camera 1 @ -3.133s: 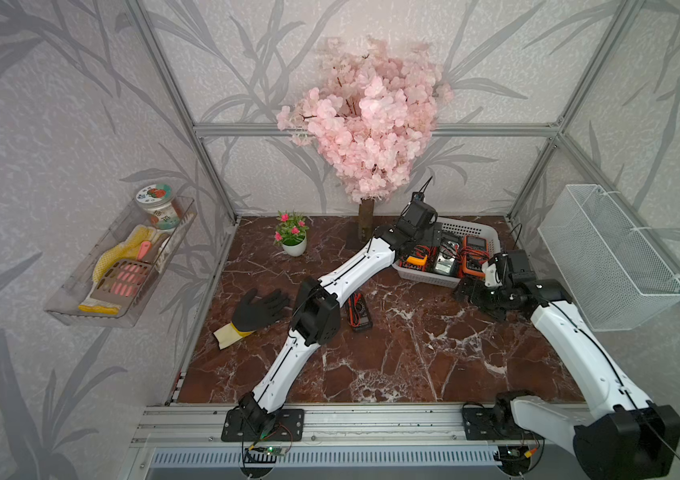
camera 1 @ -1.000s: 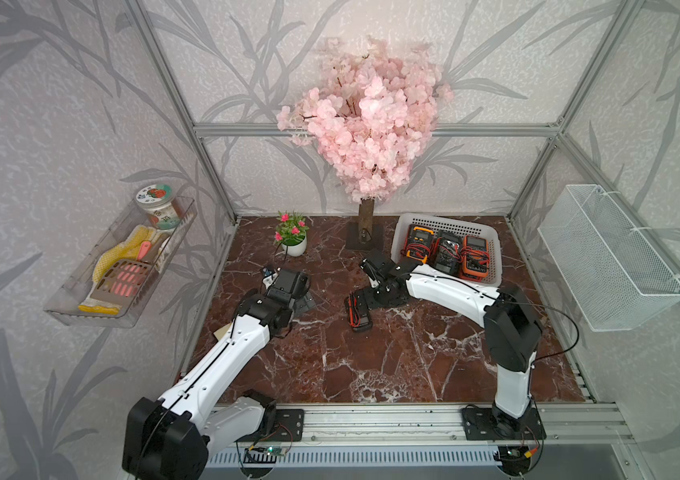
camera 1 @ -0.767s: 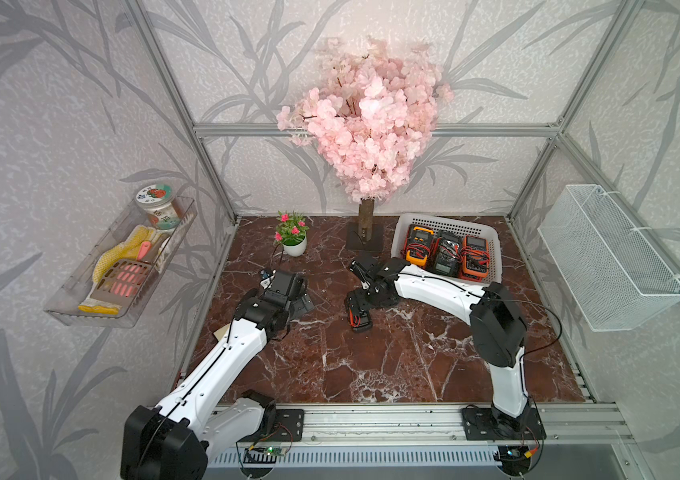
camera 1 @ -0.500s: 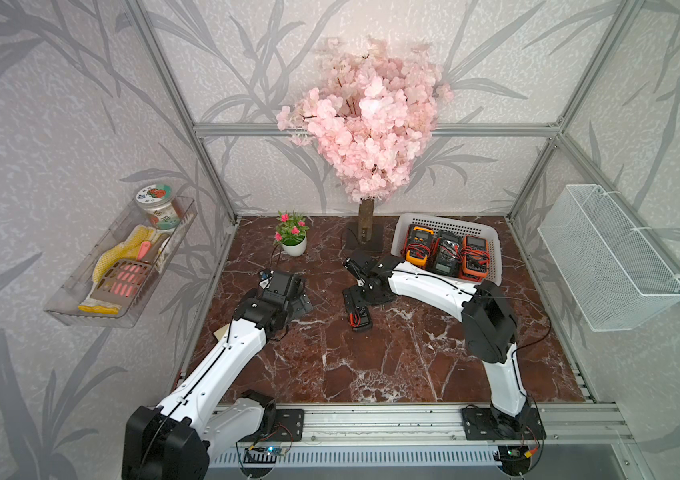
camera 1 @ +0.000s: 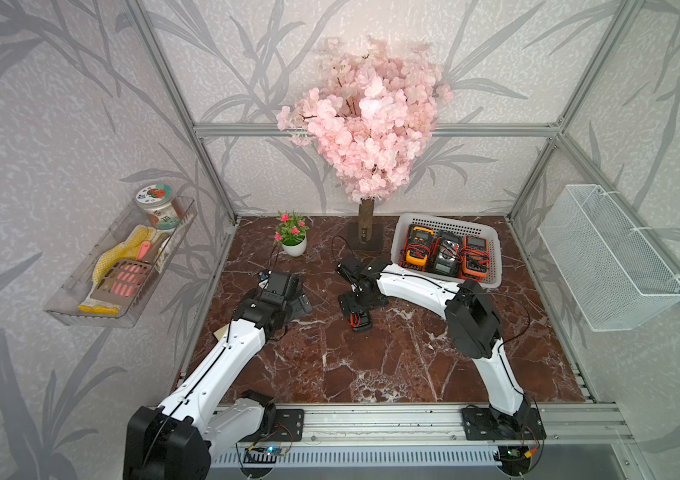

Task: Put the multimeter into the basket
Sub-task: Pick up the multimeter from the center of the board.

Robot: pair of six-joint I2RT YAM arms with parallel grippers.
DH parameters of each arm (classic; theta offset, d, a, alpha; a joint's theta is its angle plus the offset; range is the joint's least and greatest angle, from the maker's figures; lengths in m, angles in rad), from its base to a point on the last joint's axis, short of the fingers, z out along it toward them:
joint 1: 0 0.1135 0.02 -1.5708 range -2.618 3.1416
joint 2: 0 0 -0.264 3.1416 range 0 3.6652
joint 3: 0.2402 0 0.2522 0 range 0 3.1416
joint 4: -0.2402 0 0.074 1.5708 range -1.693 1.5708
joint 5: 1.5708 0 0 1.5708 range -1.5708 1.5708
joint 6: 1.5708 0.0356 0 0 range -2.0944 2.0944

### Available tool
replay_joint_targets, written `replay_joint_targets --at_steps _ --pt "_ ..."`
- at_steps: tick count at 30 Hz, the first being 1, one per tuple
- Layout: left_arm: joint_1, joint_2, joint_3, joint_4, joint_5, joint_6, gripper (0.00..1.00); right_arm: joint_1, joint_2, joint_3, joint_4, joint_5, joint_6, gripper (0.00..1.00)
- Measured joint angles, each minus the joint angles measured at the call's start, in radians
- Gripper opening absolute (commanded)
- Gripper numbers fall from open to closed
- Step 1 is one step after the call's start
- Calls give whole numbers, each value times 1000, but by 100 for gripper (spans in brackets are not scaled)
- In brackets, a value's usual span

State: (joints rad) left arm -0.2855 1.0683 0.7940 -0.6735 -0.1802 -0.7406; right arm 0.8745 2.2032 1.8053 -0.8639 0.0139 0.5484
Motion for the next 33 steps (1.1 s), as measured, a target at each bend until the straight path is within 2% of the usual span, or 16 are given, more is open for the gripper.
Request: replay_joint_targets --at_steps 7,10,20,33 --pt "6 0 0 10 17 5 100 5 65 40 -12 -11 -4 95" --pt "6 0 0 14 23 7 100 6 85 51 -22 -16 -8 90" --pt "11 8 0 28 47 7 100 9 99 66 -37 -26 -24 61" --pt "13 61 37 53 93 6 100 9 51 39 -59 -12 -26 55"
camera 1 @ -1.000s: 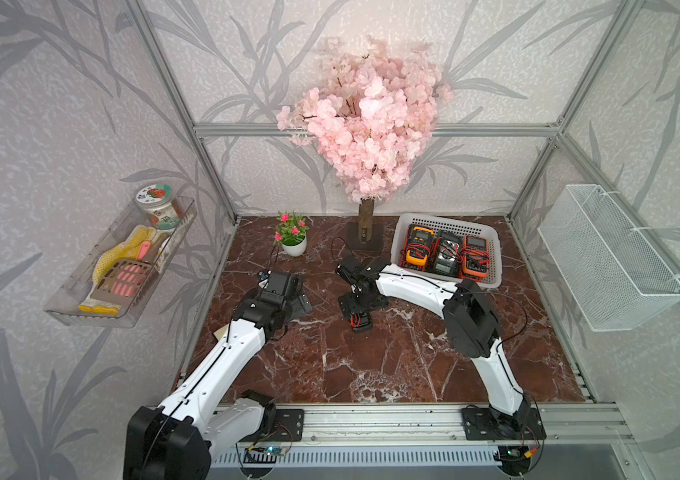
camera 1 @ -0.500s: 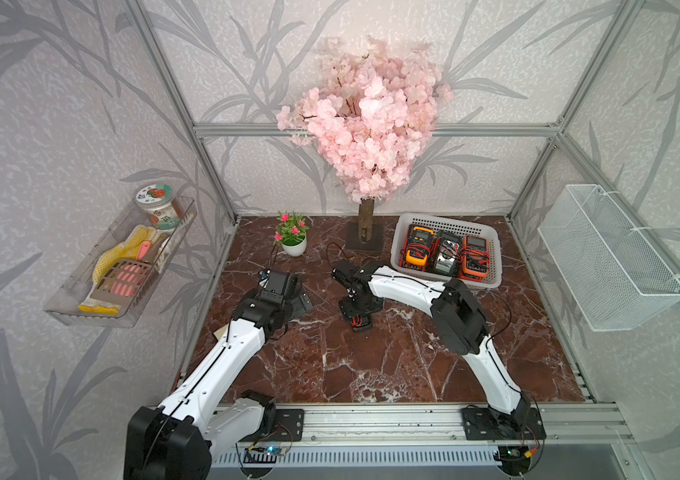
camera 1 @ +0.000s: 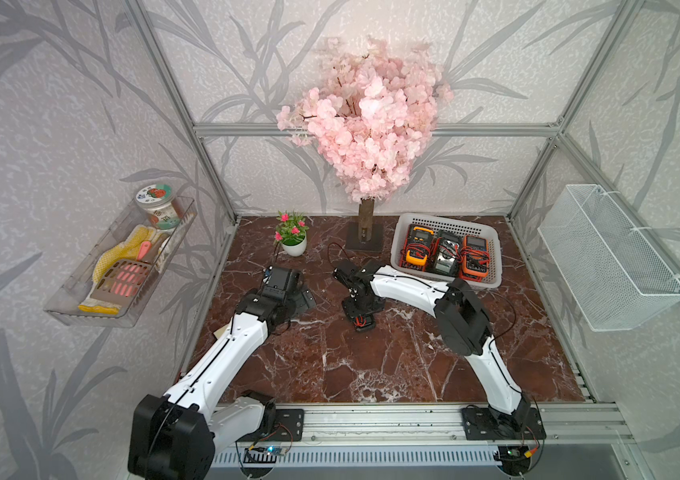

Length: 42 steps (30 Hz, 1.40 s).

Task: Put the multimeter into the basket
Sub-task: Pick up the multimeter from the center of the board, then place the multimeter in the basket.

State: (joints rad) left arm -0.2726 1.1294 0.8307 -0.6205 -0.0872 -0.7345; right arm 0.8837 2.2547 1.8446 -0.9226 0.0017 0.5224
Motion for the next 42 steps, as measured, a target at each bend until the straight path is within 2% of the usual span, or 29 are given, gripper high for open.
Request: replay_joint_targets --at_steps 12,20,26,32,42 --pt "0 53 71 61 88 -14 100 -13 -203 -92 -3 35 4 55" --pt "-3 101 143 101 161 -37 100 -68 -352 -148 -11 43 9 55" --pt "-32 148 205 130 192 -53 100 -137 -450 -163 -21 55 9 55" --pt "-100 206 275 150 199 -55 100 -224 -522 -200 -22 71 8 55" --pt "-206 302 375 164 204 -43 100 -412 -640 -283 -15 89 -4 55"
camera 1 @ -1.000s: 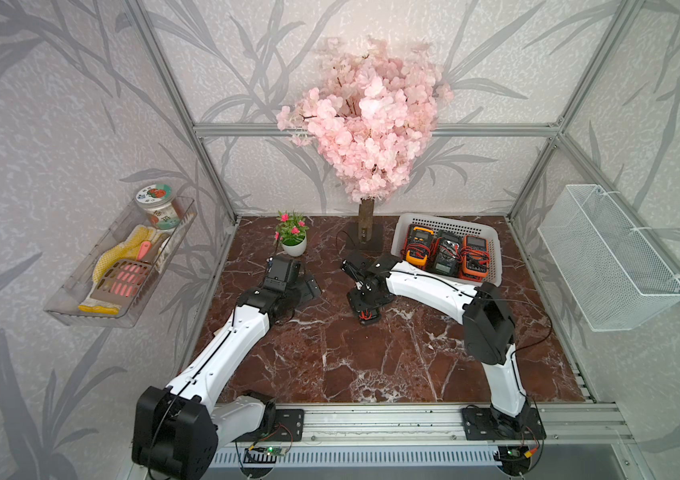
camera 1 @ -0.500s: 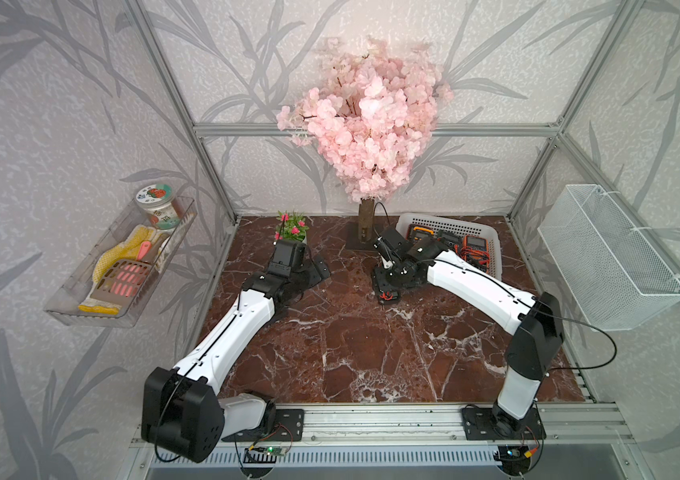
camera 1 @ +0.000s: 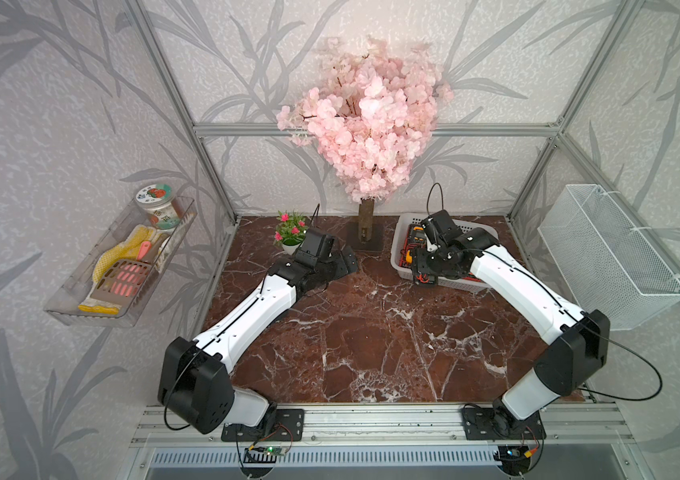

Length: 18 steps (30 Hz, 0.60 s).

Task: Put the multimeter into the basket
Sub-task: Place the multimeter in the basket.

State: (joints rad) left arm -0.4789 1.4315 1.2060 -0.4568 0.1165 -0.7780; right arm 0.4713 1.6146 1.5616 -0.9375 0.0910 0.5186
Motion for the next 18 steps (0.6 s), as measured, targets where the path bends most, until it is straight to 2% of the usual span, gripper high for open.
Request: replay_joint_targets --at_steps 18 --pt "-17 30 26 -7 2 37 100 -356 -10 -22 56 4 -59 55"
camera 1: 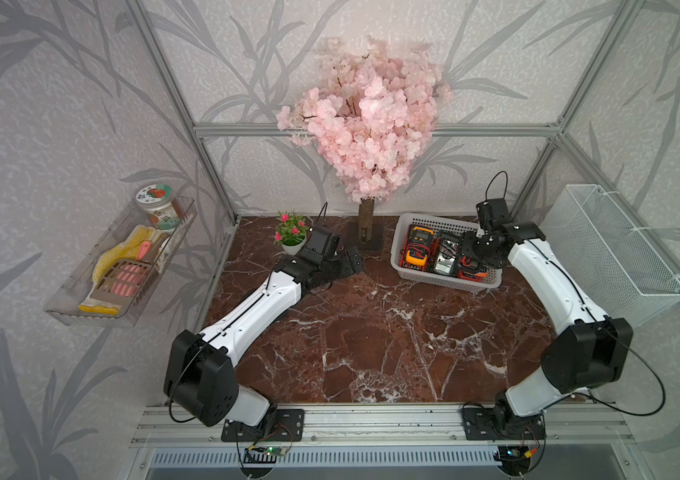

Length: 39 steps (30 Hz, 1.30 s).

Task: Put the multimeter into the basket
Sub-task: Place the multimeter in the basket.

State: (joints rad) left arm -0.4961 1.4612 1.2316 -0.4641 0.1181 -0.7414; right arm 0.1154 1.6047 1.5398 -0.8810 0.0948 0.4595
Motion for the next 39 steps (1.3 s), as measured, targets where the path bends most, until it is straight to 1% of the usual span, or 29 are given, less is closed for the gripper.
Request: replay_joint_targets --at_steps 7,15,25,30,39 --pt "0 0 0 -7 0 9 100 -69 97 66 14 -6 -24 56" --pt "0 0 0 -29 -2 17 100 -90 227 156 18 20 -65 56" --pt "0 0 0 -39 -5 27 100 -96 301 222 13 27 -97 60" --pt "0 4 5 -41 -6 27 100 -96 333 232 10 25 -105 66" --pt "0 26 17 -41 -8 27 100 -96 367 286 -21 17 -114 81"
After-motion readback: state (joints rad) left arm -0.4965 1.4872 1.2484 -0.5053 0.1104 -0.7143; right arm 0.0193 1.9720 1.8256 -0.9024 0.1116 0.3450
